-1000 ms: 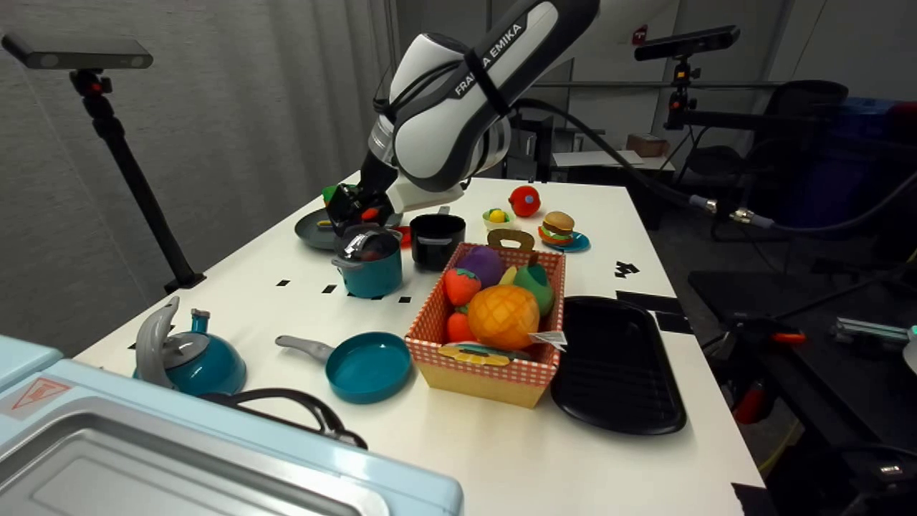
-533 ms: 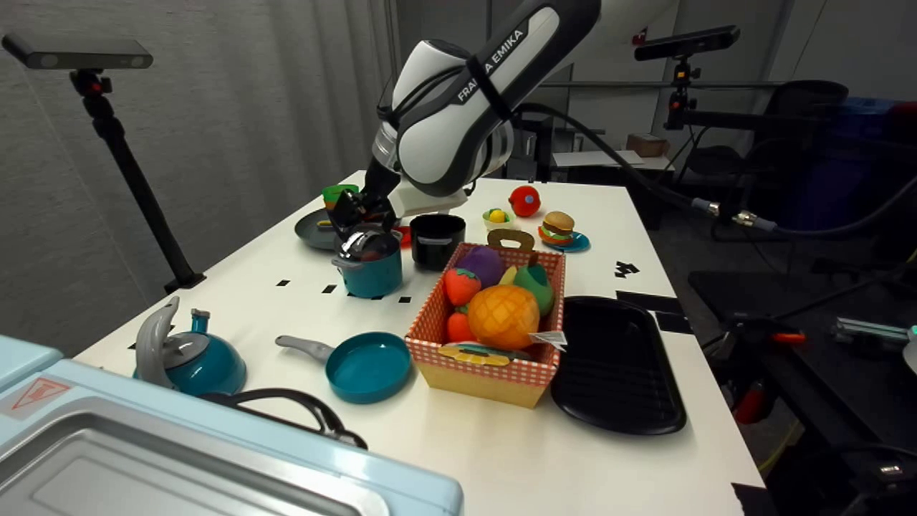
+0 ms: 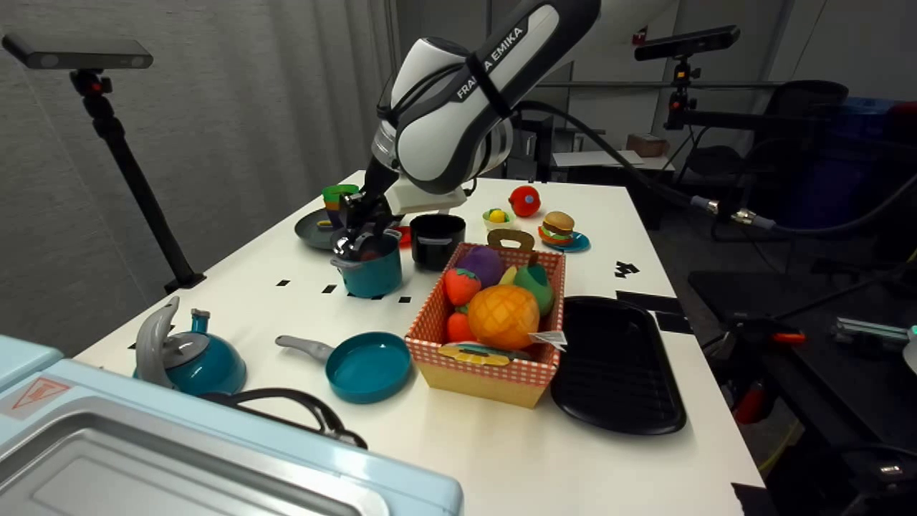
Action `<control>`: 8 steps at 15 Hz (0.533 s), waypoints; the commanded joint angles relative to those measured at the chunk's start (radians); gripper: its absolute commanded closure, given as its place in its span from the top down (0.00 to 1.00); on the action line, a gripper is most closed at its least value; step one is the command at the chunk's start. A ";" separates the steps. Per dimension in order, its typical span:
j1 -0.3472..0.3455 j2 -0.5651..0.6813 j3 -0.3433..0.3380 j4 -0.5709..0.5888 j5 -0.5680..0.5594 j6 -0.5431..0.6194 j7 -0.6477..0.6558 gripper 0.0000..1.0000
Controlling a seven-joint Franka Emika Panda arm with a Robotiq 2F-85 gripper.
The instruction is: Take the lid from the blue pot and put it on the table
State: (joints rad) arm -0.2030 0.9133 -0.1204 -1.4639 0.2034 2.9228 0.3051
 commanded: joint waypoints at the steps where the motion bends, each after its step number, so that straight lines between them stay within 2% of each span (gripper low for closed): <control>1: 0.018 0.008 -0.027 0.027 0.017 -0.033 0.028 0.23; 4: 0.020 0.009 -0.032 0.035 0.018 -0.034 0.040 0.00; 8: 0.021 0.010 -0.034 0.040 0.018 -0.033 0.051 0.00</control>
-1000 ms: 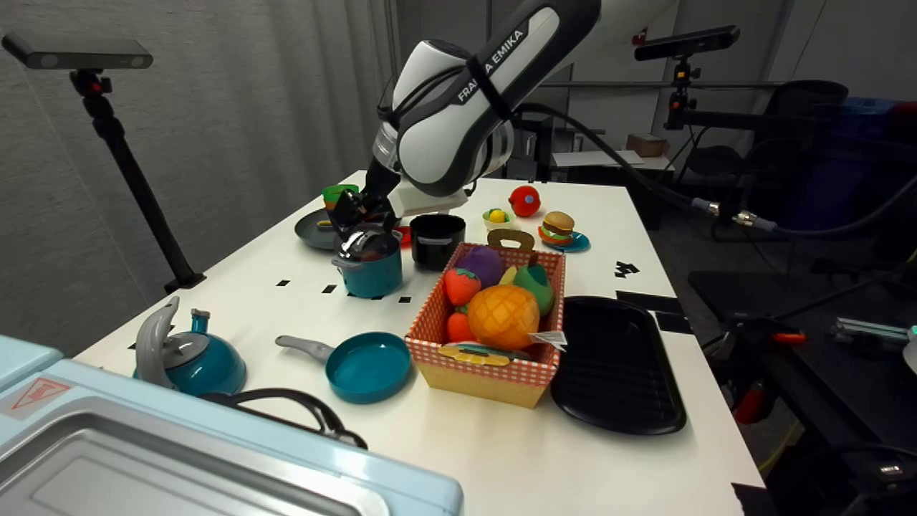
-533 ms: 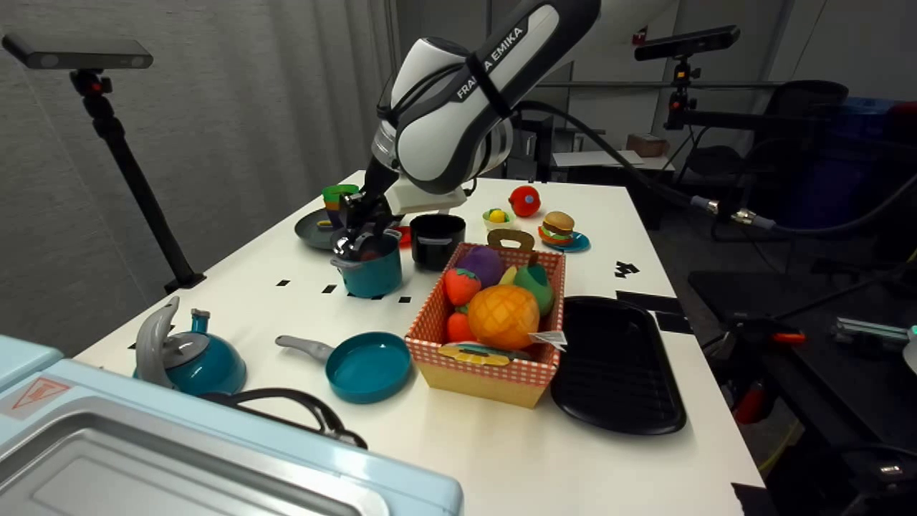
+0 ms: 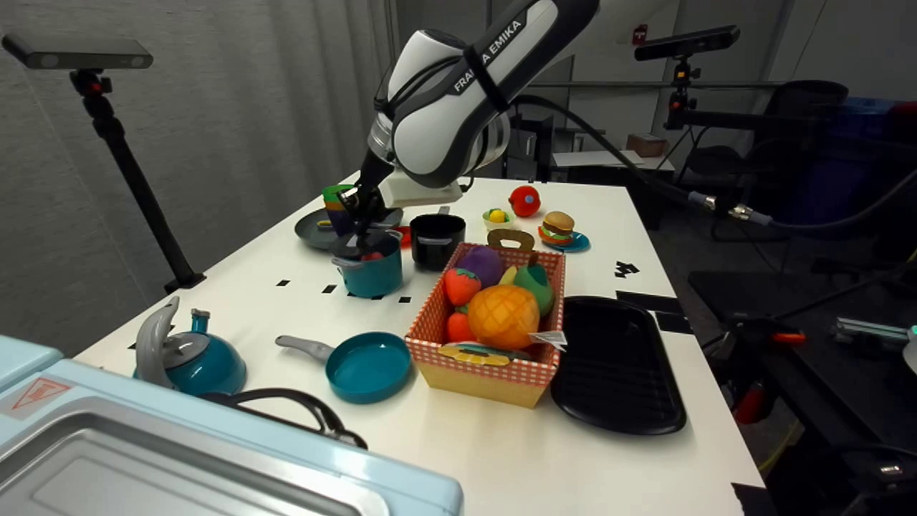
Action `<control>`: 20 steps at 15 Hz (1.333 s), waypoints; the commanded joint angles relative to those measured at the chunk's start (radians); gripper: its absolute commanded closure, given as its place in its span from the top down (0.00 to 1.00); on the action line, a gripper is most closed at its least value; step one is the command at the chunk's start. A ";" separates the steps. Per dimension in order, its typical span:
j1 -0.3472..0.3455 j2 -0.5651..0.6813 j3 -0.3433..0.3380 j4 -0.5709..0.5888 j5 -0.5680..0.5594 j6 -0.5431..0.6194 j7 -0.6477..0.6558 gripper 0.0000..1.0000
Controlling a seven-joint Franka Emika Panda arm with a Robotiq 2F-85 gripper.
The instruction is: Take the lid from the blue pot and put it on the table
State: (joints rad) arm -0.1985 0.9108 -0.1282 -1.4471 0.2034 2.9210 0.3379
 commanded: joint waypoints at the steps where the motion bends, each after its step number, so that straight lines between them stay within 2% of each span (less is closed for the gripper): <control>1: 0.017 0.012 -0.026 0.023 0.018 -0.031 0.019 0.00; 8: 0.026 0.023 -0.037 0.026 0.020 0.033 0.029 0.00; 12: 0.059 0.049 -0.082 0.036 0.031 0.182 0.072 0.00; 14: 0.071 0.048 -0.096 0.025 0.036 0.220 0.073 0.00; 16: 0.062 0.026 -0.077 0.007 0.030 0.154 0.047 0.00; 20: 0.062 -0.004 -0.072 -0.021 0.025 0.095 0.044 0.00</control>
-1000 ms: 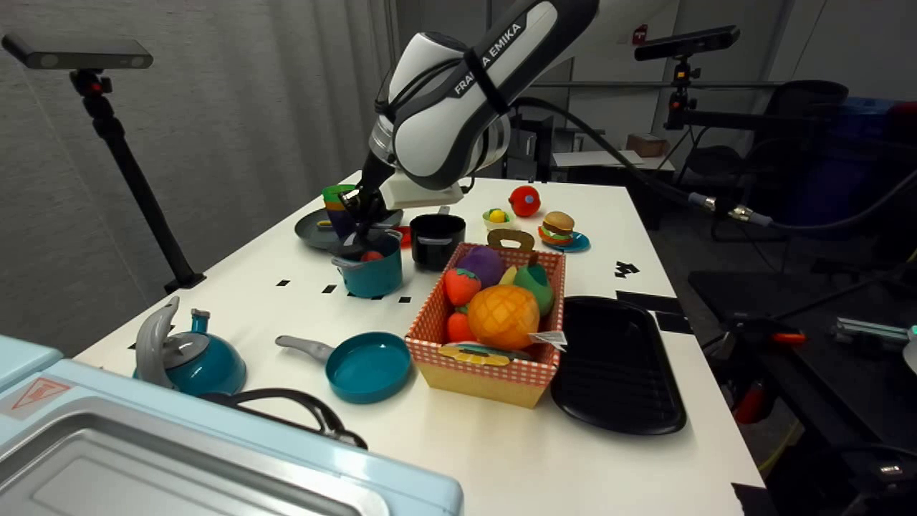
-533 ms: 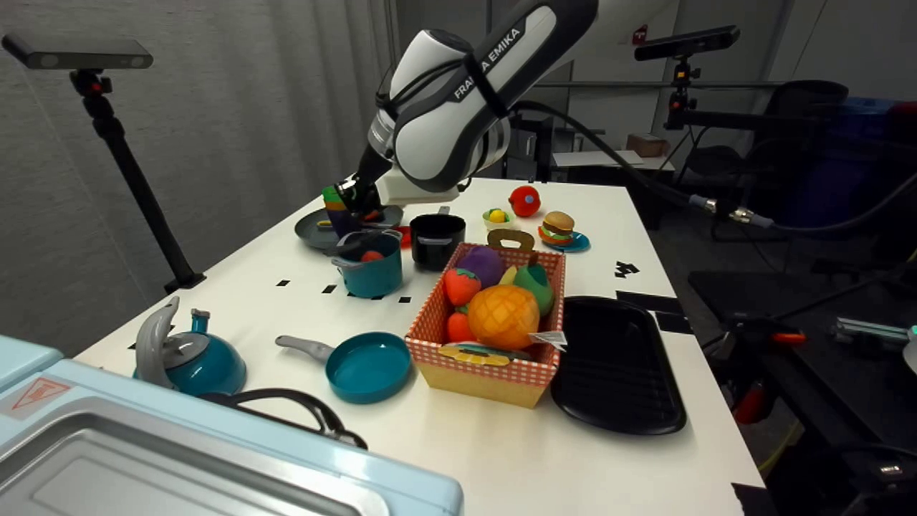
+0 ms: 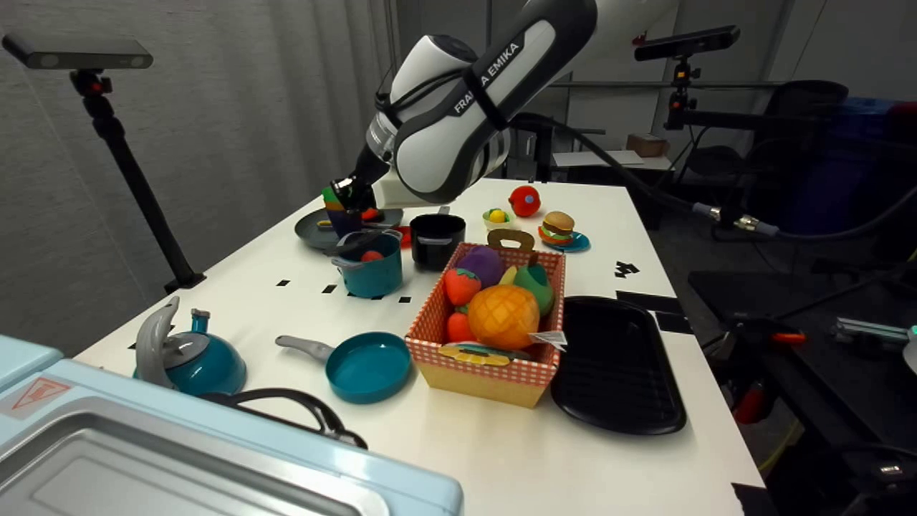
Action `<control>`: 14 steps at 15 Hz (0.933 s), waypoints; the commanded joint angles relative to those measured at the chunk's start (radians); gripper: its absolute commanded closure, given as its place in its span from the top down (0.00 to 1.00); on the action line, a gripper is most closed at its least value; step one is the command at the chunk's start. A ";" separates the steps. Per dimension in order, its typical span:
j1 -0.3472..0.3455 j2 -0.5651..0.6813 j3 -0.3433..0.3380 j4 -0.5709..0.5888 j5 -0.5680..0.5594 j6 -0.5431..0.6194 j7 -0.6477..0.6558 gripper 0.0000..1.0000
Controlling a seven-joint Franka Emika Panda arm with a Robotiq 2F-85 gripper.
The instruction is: Take the lid from the blue pot and put it on the table
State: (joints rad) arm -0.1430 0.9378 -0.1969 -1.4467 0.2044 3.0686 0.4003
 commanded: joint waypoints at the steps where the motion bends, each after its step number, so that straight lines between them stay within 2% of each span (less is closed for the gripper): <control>1: 0.006 -0.039 -0.003 -0.028 0.022 -0.066 -0.019 0.00; 7: -0.019 -0.131 0.015 -0.082 -0.004 -0.284 -0.071 0.00; 12: -0.050 -0.205 0.023 -0.100 -0.016 -0.386 -0.142 0.00; 14: -0.056 -0.235 0.018 -0.103 -0.031 -0.484 -0.170 0.00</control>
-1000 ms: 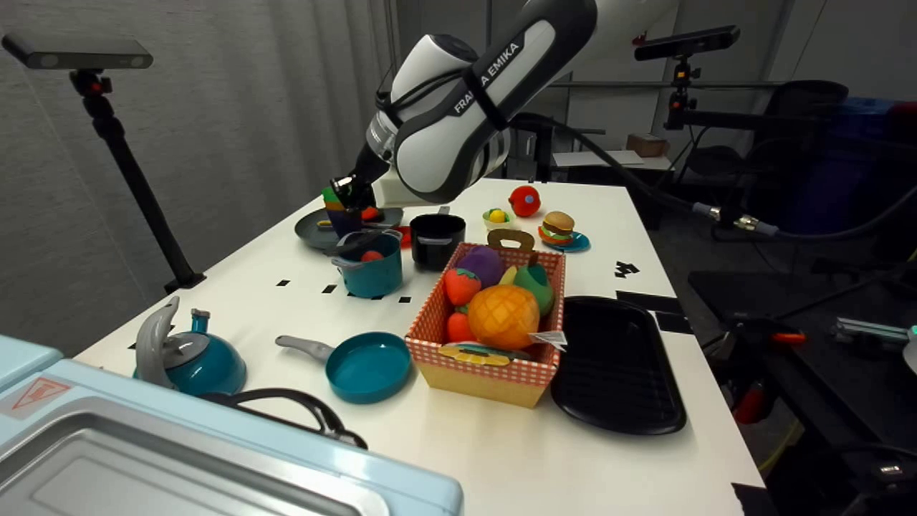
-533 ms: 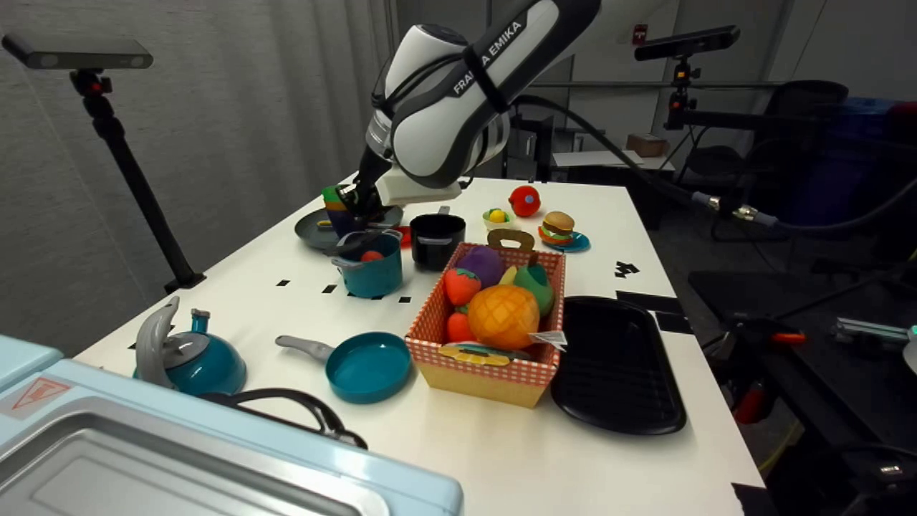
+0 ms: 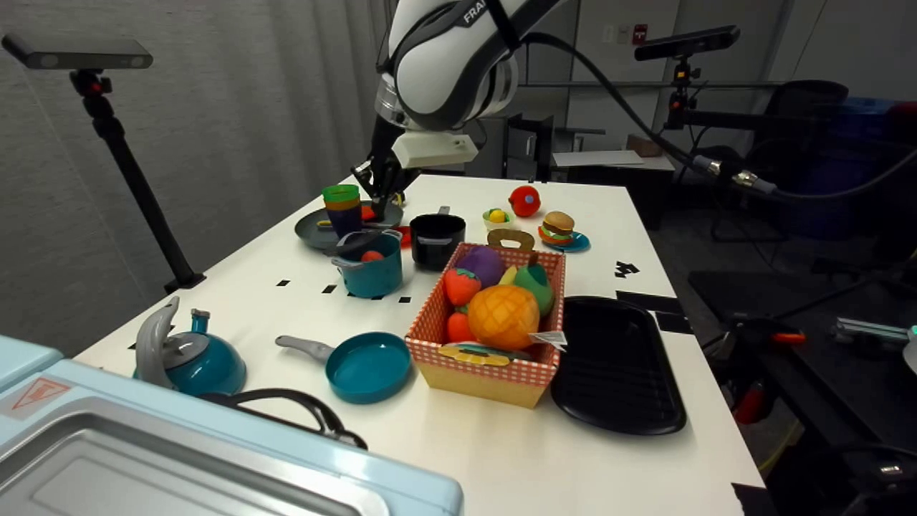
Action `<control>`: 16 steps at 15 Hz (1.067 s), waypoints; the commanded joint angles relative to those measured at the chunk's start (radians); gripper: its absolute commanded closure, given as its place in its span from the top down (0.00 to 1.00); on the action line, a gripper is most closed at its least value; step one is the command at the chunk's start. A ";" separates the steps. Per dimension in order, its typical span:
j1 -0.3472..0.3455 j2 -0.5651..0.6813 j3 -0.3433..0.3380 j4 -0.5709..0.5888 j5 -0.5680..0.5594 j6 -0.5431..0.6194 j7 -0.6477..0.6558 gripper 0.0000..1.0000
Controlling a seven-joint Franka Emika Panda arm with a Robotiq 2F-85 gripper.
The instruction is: Take the lid from the blue pot and put it on the table
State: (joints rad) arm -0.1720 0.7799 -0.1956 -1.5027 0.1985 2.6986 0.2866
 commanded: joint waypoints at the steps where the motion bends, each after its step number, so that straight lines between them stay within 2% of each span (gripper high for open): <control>1: -0.030 -0.090 0.014 -0.045 -0.034 -0.176 -0.069 0.00; 4: -0.030 -0.115 -0.002 -0.029 -0.069 -0.344 -0.079 0.00; 7: -0.029 -0.127 -0.010 -0.017 -0.105 -0.428 -0.074 0.00; 10: -0.028 -0.131 -0.012 -0.013 -0.131 -0.439 -0.072 0.00; 11: -0.027 -0.132 -0.013 -0.013 -0.137 -0.445 -0.066 0.12; 12: -0.031 -0.107 -0.004 0.003 -0.123 -0.419 -0.055 0.02; 14: -0.031 -0.108 -0.005 0.003 -0.126 -0.419 -0.055 0.12; 16: -0.031 -0.108 -0.005 0.003 -0.126 -0.419 -0.055 0.12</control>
State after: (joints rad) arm -0.1962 0.6709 -0.2068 -1.5040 0.0769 2.2823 0.2301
